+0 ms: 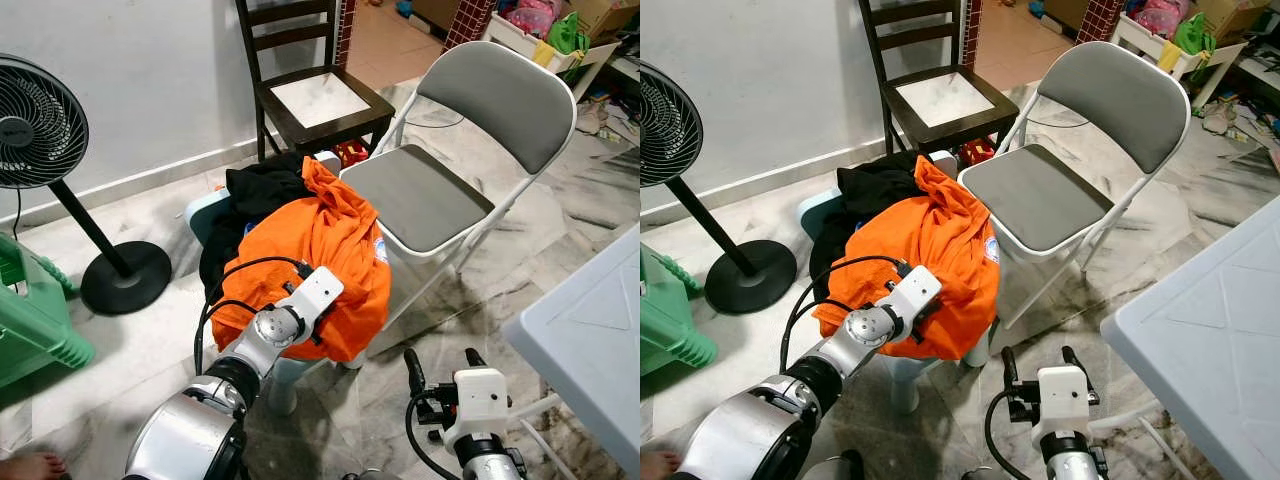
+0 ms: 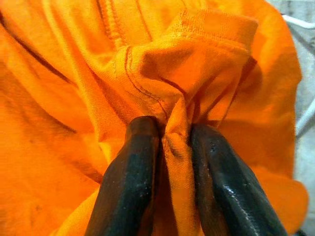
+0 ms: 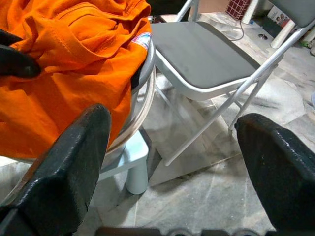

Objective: Hang hanger

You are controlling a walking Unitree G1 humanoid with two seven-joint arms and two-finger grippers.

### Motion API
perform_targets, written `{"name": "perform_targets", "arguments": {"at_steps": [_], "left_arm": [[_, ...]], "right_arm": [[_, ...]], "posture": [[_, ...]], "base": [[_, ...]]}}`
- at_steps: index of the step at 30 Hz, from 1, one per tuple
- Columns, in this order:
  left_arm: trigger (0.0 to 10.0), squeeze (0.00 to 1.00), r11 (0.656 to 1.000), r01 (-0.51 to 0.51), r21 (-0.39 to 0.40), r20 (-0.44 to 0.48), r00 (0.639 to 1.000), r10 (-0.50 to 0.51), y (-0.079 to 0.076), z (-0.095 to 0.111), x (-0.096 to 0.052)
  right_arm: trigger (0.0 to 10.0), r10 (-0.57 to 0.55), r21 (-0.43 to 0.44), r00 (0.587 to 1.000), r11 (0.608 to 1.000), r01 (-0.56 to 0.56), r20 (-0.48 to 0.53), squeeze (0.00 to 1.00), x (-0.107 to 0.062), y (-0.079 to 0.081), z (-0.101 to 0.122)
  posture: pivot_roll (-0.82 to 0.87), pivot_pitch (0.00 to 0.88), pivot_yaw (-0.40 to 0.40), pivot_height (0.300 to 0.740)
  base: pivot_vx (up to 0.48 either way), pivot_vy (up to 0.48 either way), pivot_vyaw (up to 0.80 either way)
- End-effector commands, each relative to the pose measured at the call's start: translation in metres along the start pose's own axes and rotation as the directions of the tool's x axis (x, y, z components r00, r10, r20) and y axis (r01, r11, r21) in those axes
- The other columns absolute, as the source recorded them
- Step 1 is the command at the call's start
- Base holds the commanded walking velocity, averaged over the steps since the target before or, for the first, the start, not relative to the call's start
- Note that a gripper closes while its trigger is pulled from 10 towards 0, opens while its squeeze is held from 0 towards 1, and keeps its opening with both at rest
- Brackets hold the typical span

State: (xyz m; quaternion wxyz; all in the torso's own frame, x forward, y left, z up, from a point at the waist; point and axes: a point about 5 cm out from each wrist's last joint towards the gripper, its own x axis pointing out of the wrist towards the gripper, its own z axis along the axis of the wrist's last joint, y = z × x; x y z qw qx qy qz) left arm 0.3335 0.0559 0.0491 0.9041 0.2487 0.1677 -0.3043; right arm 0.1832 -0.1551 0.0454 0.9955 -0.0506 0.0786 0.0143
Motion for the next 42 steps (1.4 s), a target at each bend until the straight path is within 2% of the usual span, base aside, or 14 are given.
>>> {"name": "perform_targets", "arguments": {"at_steps": [1,4,9,13,19,25,26,29,30,31,33,34,40,42], "left_arm": [[0.0,0.0,0.999,-0.022,0.045,0.015,1.0,0.021,0.0,0.001,0.0],[0.0,0.0,0.988,-0.098,0.122,0.081,0.993,0.089,0.004,0.004,-0.002],[0.0,0.0,0.977,-0.165,0.133,0.129,0.981,0.148,0.005,-0.001,-0.007],[0.0,0.0,0.955,-0.258,0.149,0.173,0.957,0.232,0.006,-0.019,-0.018],[0.0,0.0,0.973,-0.146,0.178,0.116,0.985,0.126,-0.013,-0.051,-0.029],[0.0,0.0,0.972,-0.148,0.183,0.127,0.984,0.126,-0.016,-0.059,-0.036],[3.3,0.0,0.973,-0.151,0.177,0.113,0.985,0.132,-0.015,-0.062,-0.037],[3.6,0.0,0.974,-0.152,0.165,0.098,0.986,0.137,-0.014,-0.064,-0.037],[8.7,0.0,0.975,-0.152,0.164,0.096,0.986,0.138,-0.014,-0.064,-0.037],[10.0,0.0,0.974,-0.155,0.166,0.095,0.985,0.141,-0.013,-0.063,-0.036],[10.0,0.02,0.975,-0.161,0.154,0.095,0.984,0.147,-0.01,-0.061,-0.035],[10.0,0.97,0.975,-0.162,0.151,0.095,0.984,0.149,-0.009,-0.061,-0.035],[10.0,1.0,0.975,-0.173,0.142,0.089,0.983,0.162,-0.003,-0.059,-0.035],[10.0,1.0,0.969,-0.2,0.144,0.135,0.974,0.181,0.002,-0.053,-0.035]], "right_arm": [[10.0,-0.012,-0.008,1.0,1.0,0.012,-0.021,0.0,-0.003,-0.004,-0.003],[10.0,-0.014,-0.009,1.0,1.0,0.013,-0.021,0.0,-0.003,-0.004,-0.004],[10.0,-0.011,-0.008,1.0,1.0,0.011,-0.023,0.0,-0.003,-0.004,-0.004],[10.0,-0.007,-0.007,1.0,1.0,0.007,-0.021,0.0,-0.001,-0.004,-0.004],[10.0,0.02,-0.01,1.0,1.0,-0.02,-0.018,0.0,0.003,-0.001,-0.004],[10.0,0.027,-0.019,1.0,0.999,-0.027,-0.016,0.0,0.006,-0.003,-0.003],[10.0,0.026,-0.02,1.0,0.999,-0.027,-0.015,0.0,0.006,-0.004,-0.003],[10.0,0.026,-0.021,1.0,0.999,-0.026,-0.015,0.0,0.007,-0.005,-0.003],[10.0,0.026,-0.022,1.0,0.999,-0.026,-0.014,0.0,0.007,-0.005,-0.002],[10.0,0.026,-0.023,1.0,0.999,-0.027,-0.013,0.0,0.007,-0.005,-0.003],[10.0,0.029,-0.024,0.999,0.999,-0.029,-0.014,0.0,0.007,-0.004,-0.003],[10.0,0.03,-0.023,0.999,0.999,-0.03,-0.014,0.0,0.007,-0.003,-0.003],[10.0,0.029,-0.021,0.999,0.999,-0.029,-0.013,0.0,0.008,-0.003,-0.003],[10.0,0.028,-0.021,1.0,0.999,-0.028,-0.011,0.0,0.008,-0.003,-0.003]], "posture": [[-0.12,0.171,-0.073,0.74],[-0.12,0.171,-0.073,0.74],[-0.11,0.17,-0.073,0.74],[-0.1,0.17,-0.077,0.74],[-0.07,0.169,-0.093,0.74],[-0.07,0.161,-0.1,0.74],[-0.07,0.159,-0.1,0.74],[-0.07,0.156,-0.101,0.74],[-0.07,0.156,-0.1,0.74],[-0.07,0.155,-0.1,0.74],[-0.07,0.155,-0.099,0.74],[-0.07,0.154,-0.098,0.74],[-0.07,0.154,-0.096,0.74],[-0.07,0.153,-0.096,0.74]], "base": [[0.0,0.0,0.0],[0.0,0.0,0.0],[0.0,0.0,0.0],[0.0,0.0,0.0],[0.0,0.0,0.0],[0.0,0.0,0.0],[0.0,0.0,0.0],[0.0,0.0,0.0],[0.0,0.0,0.0],[0.0,0.0,0.0],[0.0,0.0,0.0],[0.0,0.0,0.0],[0.0,0.0,0.0],[0.0,0.0,0.0]]}}
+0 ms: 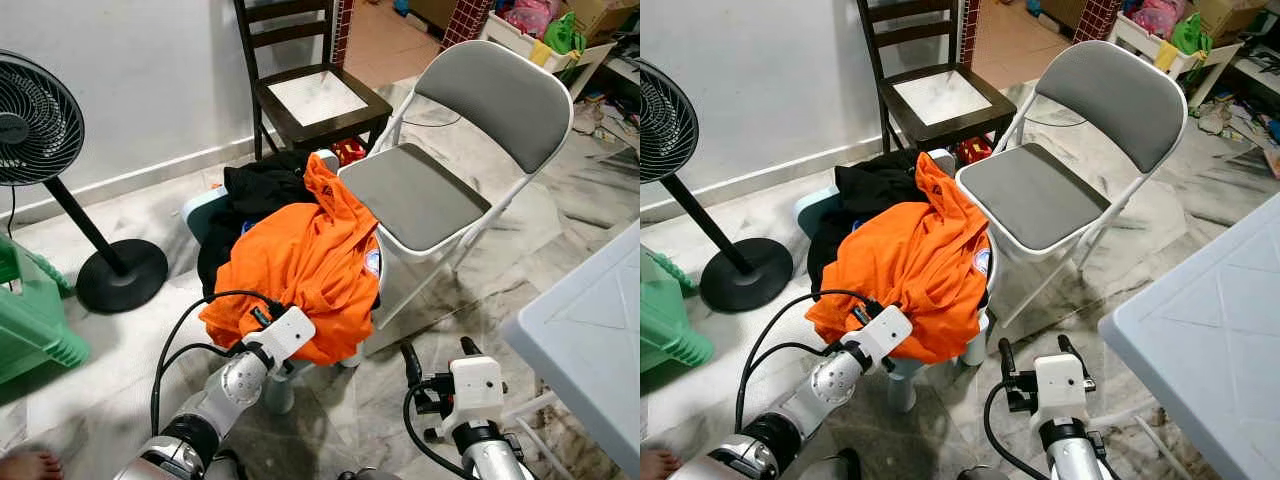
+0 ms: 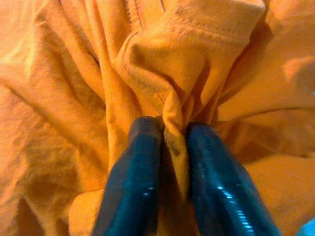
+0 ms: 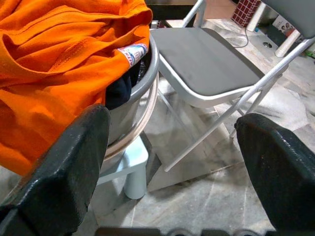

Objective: Hang hanger

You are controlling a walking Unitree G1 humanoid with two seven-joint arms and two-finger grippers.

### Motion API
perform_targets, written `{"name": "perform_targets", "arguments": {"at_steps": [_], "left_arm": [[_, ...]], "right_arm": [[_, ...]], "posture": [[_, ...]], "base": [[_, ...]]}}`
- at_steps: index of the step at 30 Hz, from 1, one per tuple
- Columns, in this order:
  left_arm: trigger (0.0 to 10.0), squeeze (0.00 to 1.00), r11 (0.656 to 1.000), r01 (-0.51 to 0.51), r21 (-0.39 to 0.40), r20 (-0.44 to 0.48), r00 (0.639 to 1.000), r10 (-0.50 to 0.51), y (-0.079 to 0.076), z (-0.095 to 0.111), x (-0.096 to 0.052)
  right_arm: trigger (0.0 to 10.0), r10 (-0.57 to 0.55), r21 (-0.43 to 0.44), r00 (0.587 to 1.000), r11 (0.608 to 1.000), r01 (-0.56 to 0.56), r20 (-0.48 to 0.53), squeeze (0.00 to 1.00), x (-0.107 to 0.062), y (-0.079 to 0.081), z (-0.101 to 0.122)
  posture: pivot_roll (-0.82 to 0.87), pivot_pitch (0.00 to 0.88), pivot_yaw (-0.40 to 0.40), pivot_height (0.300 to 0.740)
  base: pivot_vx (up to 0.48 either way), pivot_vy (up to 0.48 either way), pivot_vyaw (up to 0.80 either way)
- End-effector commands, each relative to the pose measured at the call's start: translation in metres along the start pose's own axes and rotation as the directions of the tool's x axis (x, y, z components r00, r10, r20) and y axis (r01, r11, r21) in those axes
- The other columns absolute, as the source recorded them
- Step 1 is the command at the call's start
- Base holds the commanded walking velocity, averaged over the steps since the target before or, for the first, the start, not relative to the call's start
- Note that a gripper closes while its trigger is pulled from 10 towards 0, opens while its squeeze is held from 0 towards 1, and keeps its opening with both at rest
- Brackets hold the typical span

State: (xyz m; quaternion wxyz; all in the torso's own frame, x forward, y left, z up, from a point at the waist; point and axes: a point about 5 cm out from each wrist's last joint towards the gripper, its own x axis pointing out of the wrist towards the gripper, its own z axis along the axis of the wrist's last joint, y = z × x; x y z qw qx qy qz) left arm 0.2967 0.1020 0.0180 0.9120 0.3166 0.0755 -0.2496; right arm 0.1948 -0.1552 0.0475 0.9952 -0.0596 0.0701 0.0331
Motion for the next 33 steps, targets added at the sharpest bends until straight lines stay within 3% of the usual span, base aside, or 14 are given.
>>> {"name": "perform_targets", "arguments": {"at_steps": [1,3,7,8,9,10,26,27,30,33], "left_arm": [[10.0,1.0,0.999,-0.036,-0.008,0.037,0.999,0.036,0.007,0.006,0.001],[10.0,1.0,0.999,-0.053,0.006,0.094,0.994,0.052,0.01,0.015,0.003],[10.0,1.0,0.996,-0.09,-0.005,0.101,0.991,0.09,0.014,0.021,0.006],[10.0,0.59,0.995,-0.096,-0.024,0.102,0.99,0.098,0.015,0.022,0.007],[10.0,0.59,0.995,-0.096,-0.024,0.102,0.99,0.098,0.015,0.022,0.007],[10.0,0.0,0.994,-0.105,-0.035,0.106,0.988,0.108,0.016,0.024,0.008],[10.0,0.0,0.978,-0.148,-0.145,0.075,0.984,0.16,0.026,0.038,0.02],[10.0,1.0,0.976,-0.151,-0.155,0.076,0.984,0.164,0.026,0.039,0.021],[10.0,1.0,0.968,-0.121,-0.219,0.098,0.985,0.145,0.023,0.043,0.022],[10.0,1.0,0.96,-0.003,-0.281,0.168,0.984,0.052,0.009,0.05,0.02]], "right_arm": [[10.0,-0.007,0.0,1.0,1.0,0.007,-0.029,0.0,-0.003,-0.003,-0.006],[10.0,-0.009,0.001,1.0,1.0,0.009,-0.028,0.0,-0.003,-0.003,-0.006],[10.0,-0.007,0.001,1.0,1.0,0.007,-0.03,0.0,-0.003,-0.003,-0.007],[10.0,-0.005,0.001,1.0,1.0,0.005,-0.03,0.0,-0.003,-0.003,-0.007],[10.0,-0.005,0.001,1.0,1.0,0.005,-0.03,0.0,-0.003,-0.003,-0.007],[10.0,-0.004,0.001,1.0,1.0,0.004,-0.029,0.0,-0.002,-0.002,-0.007],[10.0,-0.013,0.003,1.0,1.0,0.013,-0.026,0.0,-0.003,-0.003,-0.006],[10.0,-0.013,0.003,1.0,1.0,0.013,-0.026,0.0,-0.003,-0.002,-0.006],[10.0,-0.013,0.002,1.0,1.0,0.013,-0.025,0.0,-0.002,-0.003,-0.006],[10.0,-0.014,0.001,1.0,1.0,0.014,-0.024,0.0,-0.002,-0.003,-0.006]], "posture": [[-0.07,0.153,-0.096,0.74],[-0.07,0.156,-0.097,0.74],[-0.06,0.156,-0.098,0.74],[-0.06,0.155,-0.098,0.74],[-0.06,0.155,-0.098,0.74],[-0.06,0.155,-0.098,0.74],[-0.07,0.156,-0.09,0.74],[-0.07,0.156,-0.09,0.74],[-0.07,0.154,-0.09,0.74],[-0.07,0.153,-0.089,0.74]], "base": [[0.0,0.0,0.0],[0.0,0.0,0.0],[0.0,0.0,0.0],[0.0,0.0,0.0],[0.0,0.0,0.0],[0.0,0.0,0.0],[0.0,0.0,0.0],[0.0,0.0,0.0],[0.0,0.0,0.0],[0.0,0.0,0.0]]}}
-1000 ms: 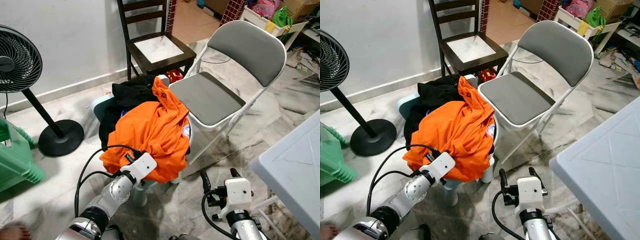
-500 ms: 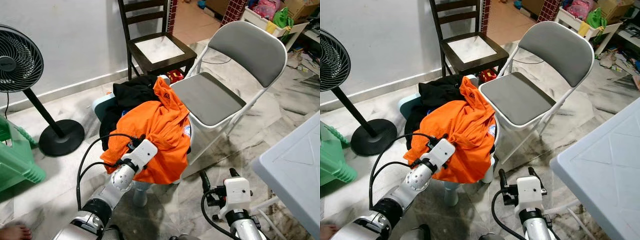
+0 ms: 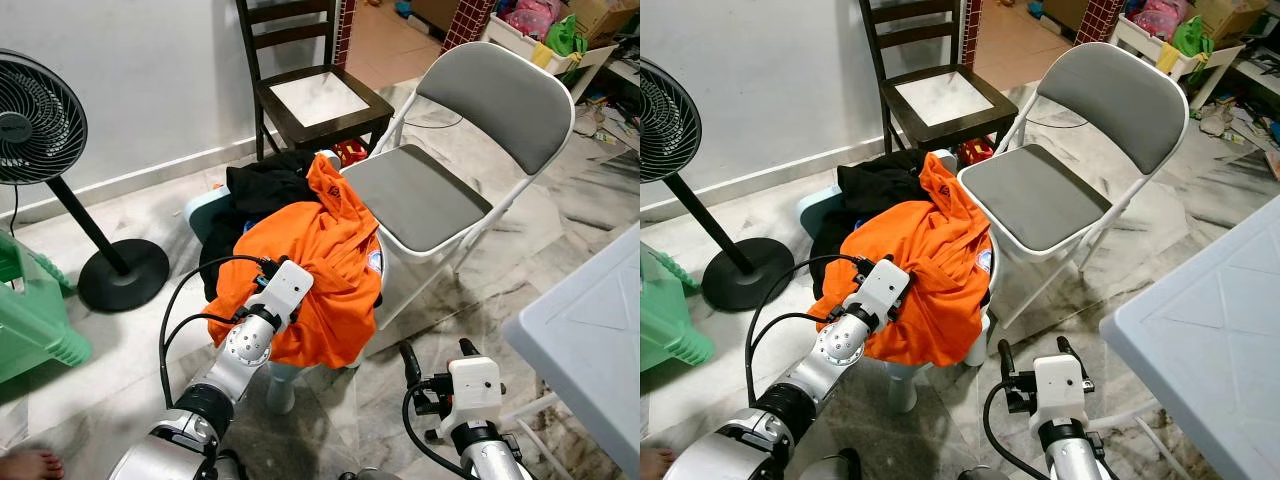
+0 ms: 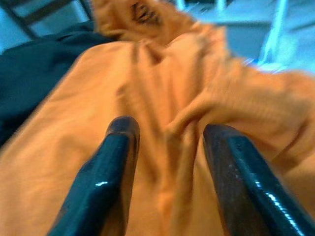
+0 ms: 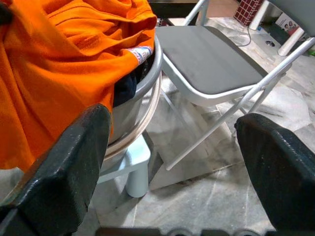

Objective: Hang hanger

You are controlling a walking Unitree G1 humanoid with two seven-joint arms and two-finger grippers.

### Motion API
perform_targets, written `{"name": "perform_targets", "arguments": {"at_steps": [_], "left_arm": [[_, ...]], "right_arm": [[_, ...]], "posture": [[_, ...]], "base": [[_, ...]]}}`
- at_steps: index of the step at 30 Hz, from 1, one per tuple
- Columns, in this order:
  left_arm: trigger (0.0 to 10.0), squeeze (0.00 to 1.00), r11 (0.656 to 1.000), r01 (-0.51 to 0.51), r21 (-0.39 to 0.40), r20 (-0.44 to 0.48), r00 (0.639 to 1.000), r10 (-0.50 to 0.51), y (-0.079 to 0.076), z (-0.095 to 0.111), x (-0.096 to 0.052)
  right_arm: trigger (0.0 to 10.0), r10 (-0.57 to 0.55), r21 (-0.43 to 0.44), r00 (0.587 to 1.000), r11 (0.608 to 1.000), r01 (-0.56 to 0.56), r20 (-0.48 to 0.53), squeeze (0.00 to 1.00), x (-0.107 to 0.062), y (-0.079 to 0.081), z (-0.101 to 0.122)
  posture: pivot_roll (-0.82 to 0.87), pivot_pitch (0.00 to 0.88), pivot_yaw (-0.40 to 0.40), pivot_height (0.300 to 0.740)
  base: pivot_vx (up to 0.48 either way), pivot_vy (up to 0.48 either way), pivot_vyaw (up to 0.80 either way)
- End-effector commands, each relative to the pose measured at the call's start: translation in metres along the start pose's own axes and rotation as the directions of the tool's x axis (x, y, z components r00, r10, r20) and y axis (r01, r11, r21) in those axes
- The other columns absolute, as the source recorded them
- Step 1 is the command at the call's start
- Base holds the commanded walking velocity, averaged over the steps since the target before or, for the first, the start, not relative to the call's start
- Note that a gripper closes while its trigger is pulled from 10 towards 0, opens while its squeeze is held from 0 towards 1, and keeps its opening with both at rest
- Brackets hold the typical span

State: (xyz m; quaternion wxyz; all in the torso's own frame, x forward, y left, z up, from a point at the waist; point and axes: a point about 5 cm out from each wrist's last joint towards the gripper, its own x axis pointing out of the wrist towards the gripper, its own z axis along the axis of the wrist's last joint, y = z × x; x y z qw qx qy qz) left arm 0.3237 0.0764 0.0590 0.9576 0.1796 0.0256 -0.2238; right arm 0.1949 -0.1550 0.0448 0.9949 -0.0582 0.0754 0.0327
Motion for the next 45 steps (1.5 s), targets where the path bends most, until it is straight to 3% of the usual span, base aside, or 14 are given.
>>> {"name": "perform_targets", "arguments": {"at_steps": [1,4,10,13,19,22,25,36,37,38,39,40,44,45], "left_arm": [[10.0,1.0,0.995,0.09,-0.053,0.035,0.995,-0.088,-0.015,0.001,-0.003],[10.0,1.0,0.986,0.163,-0.028,0.047,0.986,-0.162,-0.027,-0.003,-0.009],[10.0,1.0,0.983,0.184,-0.019,0.029,0.983,-0.183,-0.034,-0.01,-0.015],[10.0,1.0,0.996,0.085,0.021,0.106,0.991,-0.087,-0.018,-0.001,-0.017],[10.0,1.0,0.998,0.02,0.051,0.17,0.985,-0.029,-0.003,0.006,-0.022],[10.0,1.0,0.999,0.001,0.036,0.097,0.995,-0.004,0.004,-0.003,-0.022],[10.0,1.0,1.0,0.024,-0.009,0.031,0.999,-0.024,0.001,-0.011,-0.02],[10.0,1.0,0.997,0.058,-0.049,-0.023,0.998,-0.059,-0.011,-0.005,-0.007],[10.0,0.74,0.996,0.069,-0.048,-0.035,0.997,-0.07,-0.013,-0.006,-0.005],[10.0,0.74,0.996,0.069,-0.048,-0.035,0.997,-0.07,-0.013,-0.006,-0.005],[10.0,0.14,0.996,0.078,-0.045,-0.049,0.996,-0.08,-0.014,-0.007,-0.004],[10.0,0.0,0.996,0.083,-0.04,-0.063,0.994,-0.085,-0.015,-0.008,-0.003],[10.0,0.0,0.994,0.098,-0.039,-0.079,0.992,-0.101,-0.017,-0.009,-0.003],[9.3,0.0,0.994,0.102,-0.041,-0.083,0.991,-0.105,-0.017,-0.009,-0.003]], "right_arm": [[10.0,-0.015,-0.002,1.0,1.0,0.015,-0.014,0.0,-0.003,-0.004,-0.003],[10.0,-0.016,-0.004,1.0,1.0,0.016,-0.014,0.0,-0.003,-0.004,-0.003],[10.0,-0.015,-0.004,1.0,1.0,0.014,-0.014,0.0,-0.004,-0.004,-0.003],[10.0,-0.01,-0.005,1.0,1.0,0.01,-0.016,0.0,-0.003,-0.004,-0.004],[10.0,-0.007,-0.003,1.0,1.0,0.007,-0.014,0.0,-0.001,-0.003,-0.003],[10.0,-0.004,-0.002,1.0,1.0,0.004,-0.015,0.0,0.0,-0.002,-0.004],[10.0,-0.002,-0.002,1.0,1.0,0.002,-0.015,0.0,0.0,-0.002,-0.004],[10.0,-0.001,-0.001,1.0,1.0,0.001,-0.016,0.0,0.0,-0.001,-0.005],[10.0,-0.002,-0.001,1.0,1.0,0.002,-0.017,0.0,0.0,-0.001,-0.005],[10.0,-0.002,-0.001,1.0,1.0,0.002,-0.017,0.0,0.0,-0.001,-0.005],[10.0,-0.002,0.0,1.0,1.0,0.002,-0.017,0.0,0.0,0.0,-0.005],[10.0,-0.003,0.0,1.0,1.0,0.003,-0.017,0.0,0.0,0.0,-0.005],[10.0,-0.006,0.001,1.0,1.0,0.006,-0.017,0.0,0.0,0.0,-0.005],[10.0,-0.007,0.0,1.0,1.0,0.007,-0.017,0.0,-0.001,-0.001,-0.005]], "posture": [[-0.07,0.153,-0.089,0.74],[-0.07,0.154,-0.091,0.74],[-0.07,0.157,-0.095,0.74],[-0.06,0.158,-0.095,0.74],[-0.06,0.157,-0.094,0.74],[-0.05,0.156,-0.095,0.74],[-0.05,0.155,-0.095,0.74],[-0.06,0.155,-0.093,0.74],[-0.06,0.155,-0.092,0.74],[-0.06,0.155,-0.092,0.74],[-0.06,0.154,-0.091,0.74],[-0.07,0.154,-0.09,0.74],[-0.07,0.154,-0.089,0.74],[-0.07,0.155,-0.088,0.74]], "base": [[0.0,0.0,0.0],[0.0,0.0,0.0],[0.0,0.0,0.0],[0.0,0.0,0.0],[0.0,0.0,0.0],[0.0,0.0,0.0],[0.0,0.0,0.0],[0.0,0.0,0.0],[0.0,0.0,0.0],[0.0,0.0,0.0],[0.0,0.0,0.0],[0.0,0.0,0.0],[0.0,0.0,0.0],[0.0,0.0,0.0]]}}
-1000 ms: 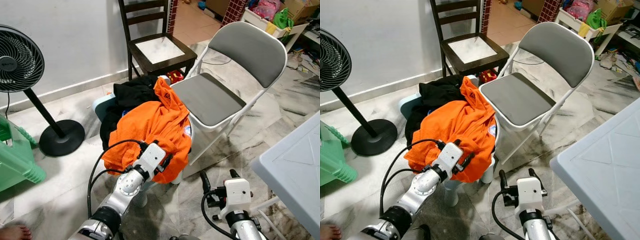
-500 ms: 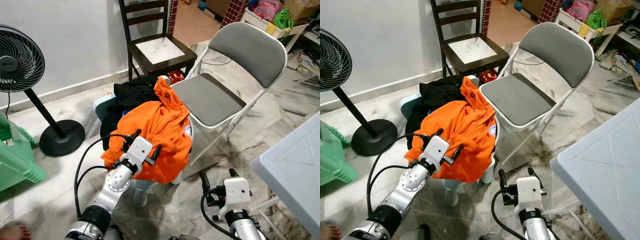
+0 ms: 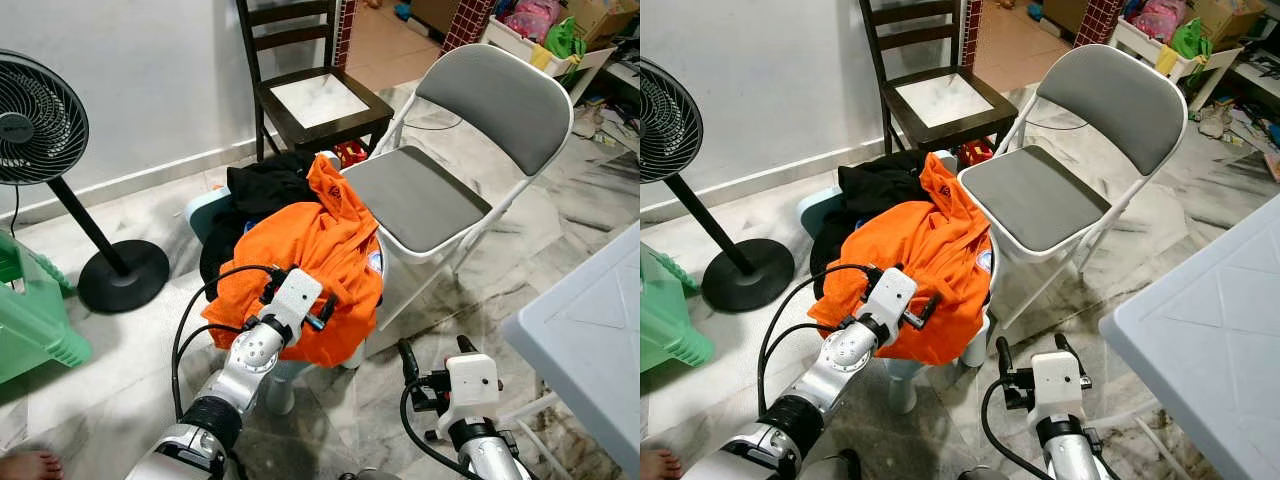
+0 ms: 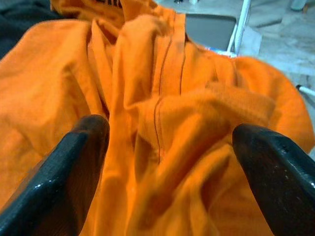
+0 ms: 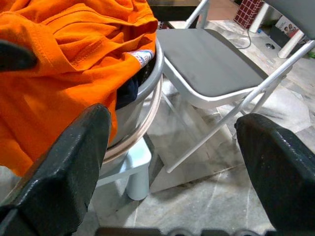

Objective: Hang hanger

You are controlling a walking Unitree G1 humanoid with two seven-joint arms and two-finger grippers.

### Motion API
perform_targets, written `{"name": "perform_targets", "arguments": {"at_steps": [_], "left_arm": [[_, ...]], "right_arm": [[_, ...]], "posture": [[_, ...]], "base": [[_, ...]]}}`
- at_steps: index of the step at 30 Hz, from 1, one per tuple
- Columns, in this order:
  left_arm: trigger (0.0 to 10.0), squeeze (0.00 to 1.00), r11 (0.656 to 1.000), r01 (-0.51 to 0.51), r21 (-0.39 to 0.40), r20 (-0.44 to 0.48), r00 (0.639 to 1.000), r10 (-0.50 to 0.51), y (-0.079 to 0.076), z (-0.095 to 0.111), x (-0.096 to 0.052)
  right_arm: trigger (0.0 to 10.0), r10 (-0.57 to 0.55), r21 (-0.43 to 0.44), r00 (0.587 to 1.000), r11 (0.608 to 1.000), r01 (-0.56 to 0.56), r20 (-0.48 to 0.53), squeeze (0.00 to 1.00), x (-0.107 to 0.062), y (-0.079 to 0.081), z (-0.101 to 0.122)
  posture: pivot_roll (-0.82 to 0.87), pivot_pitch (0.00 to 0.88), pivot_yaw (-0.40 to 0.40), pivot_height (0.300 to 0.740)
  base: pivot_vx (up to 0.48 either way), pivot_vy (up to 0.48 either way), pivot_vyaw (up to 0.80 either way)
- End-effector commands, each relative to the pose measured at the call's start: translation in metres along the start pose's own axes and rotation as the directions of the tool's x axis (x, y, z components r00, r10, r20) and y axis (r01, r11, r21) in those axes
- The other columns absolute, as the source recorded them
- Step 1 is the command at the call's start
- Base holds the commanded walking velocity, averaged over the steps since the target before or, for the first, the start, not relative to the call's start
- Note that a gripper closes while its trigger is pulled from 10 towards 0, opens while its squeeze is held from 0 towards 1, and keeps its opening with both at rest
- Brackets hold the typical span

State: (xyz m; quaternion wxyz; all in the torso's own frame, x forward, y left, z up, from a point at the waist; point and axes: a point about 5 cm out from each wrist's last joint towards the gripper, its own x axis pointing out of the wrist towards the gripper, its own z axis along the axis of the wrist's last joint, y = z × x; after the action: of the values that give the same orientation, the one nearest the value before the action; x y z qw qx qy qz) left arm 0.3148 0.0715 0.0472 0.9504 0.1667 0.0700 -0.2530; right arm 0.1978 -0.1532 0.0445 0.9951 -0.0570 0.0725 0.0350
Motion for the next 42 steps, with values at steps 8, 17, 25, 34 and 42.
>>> {"name": "perform_targets", "arguments": {"at_steps": [8,17,25,34,42], "left_arm": [[0.0,0.0,0.999,0.041,-0.021,-0.047,0.998,-0.042,-0.008,-0.005,0.002],[0.0,0.0,0.999,0.045,-0.018,-0.059,0.997,-0.046,-0.011,-0.007,0.001],[0.0,0.0,0.999,0.039,-0.015,-0.066,0.997,-0.04,-0.012,-0.008,0.001],[0.0,0.0,0.999,0.03,0.024,-0.064,0.998,-0.028,-0.013,-0.01,0.0],[0.0,0.0,0.996,0.026,0.081,-0.042,0.999,-0.023,-0.016,-0.014,-0.006]], "right_arm": [[10.0,-0.018,-0.001,0.999,1.0,0.018,-0.027,0.0,-0.005,-0.003,-0.006],[10.0,-0.021,-0.008,0.999,1.0,0.021,-0.028,0.0,-0.006,-0.006,-0.006],[10.0,-0.02,-0.012,0.999,1.0,0.019,-0.032,0.0,-0.006,-0.007,-0.006],[10.0,-0.019,-0.016,0.999,1.0,0.019,-0.031,0.0,-0.005,-0.008,-0.005],[10.0,-0.018,-0.015,0.999,1.0,0.017,-0.033,0.0,-0.005,-0.007,-0.006]], "posture": [[-0.07,0.158,-0.087,0.74],[-0.07,0.159,-0.095,0.74],[-0.08,0.155,-0.101,0.74],[-0.08,0.152,-0.105,0.74],[-0.07,0.152,-0.105,0.74]], "base": [[0.0,0.0,0.0],[0.0,0.0,0.0],[0.0,0.0,0.0],[0.0,0.0,0.0],[0.0,0.0,0.0]]}}
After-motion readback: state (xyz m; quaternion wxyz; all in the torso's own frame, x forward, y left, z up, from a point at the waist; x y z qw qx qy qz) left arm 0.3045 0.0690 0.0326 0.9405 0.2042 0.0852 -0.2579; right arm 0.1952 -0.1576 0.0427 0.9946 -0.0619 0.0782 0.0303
